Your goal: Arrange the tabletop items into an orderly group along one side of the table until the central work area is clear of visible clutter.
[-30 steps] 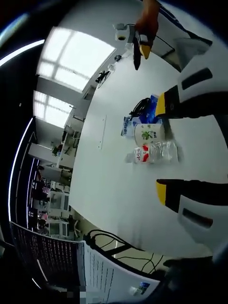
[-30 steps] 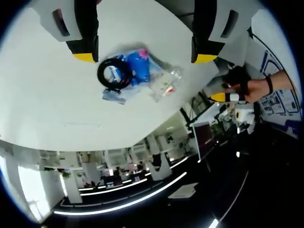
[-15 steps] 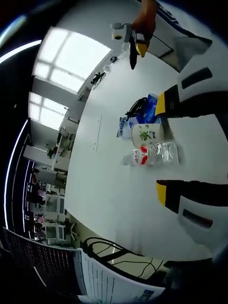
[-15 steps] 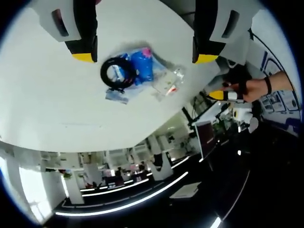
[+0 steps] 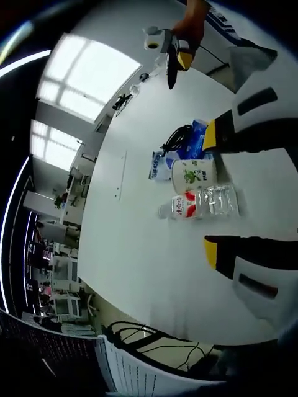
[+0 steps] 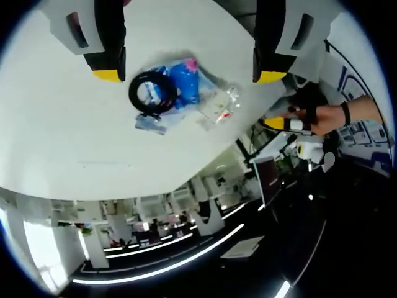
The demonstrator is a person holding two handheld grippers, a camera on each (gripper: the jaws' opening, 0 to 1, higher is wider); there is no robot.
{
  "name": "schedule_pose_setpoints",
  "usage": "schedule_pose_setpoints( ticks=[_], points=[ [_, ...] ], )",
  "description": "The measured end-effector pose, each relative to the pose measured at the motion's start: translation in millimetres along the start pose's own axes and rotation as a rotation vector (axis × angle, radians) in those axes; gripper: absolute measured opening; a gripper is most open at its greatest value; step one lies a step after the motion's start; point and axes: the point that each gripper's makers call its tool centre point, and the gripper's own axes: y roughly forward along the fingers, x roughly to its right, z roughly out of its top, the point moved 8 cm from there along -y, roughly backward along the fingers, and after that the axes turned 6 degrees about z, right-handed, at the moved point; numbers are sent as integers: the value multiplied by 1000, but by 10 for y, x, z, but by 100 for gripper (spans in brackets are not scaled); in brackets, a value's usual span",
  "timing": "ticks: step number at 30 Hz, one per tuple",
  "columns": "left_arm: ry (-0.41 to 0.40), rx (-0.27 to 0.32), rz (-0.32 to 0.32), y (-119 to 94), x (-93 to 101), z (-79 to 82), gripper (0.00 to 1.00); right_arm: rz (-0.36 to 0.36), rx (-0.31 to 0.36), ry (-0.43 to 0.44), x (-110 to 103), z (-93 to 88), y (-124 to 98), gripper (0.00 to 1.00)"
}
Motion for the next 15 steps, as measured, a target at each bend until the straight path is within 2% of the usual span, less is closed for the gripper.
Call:
schedule_pose_setpoints(
  ticks=[5, 15],
  points=[
    [-12, -24, 7, 80, 79, -8, 51, 4, 4, 11, 13, -27, 1, 87],
    [-44, -39, 40, 209, -17, 82, 50, 8, -6, 24, 24, -81, -20, 87]
  ],
)
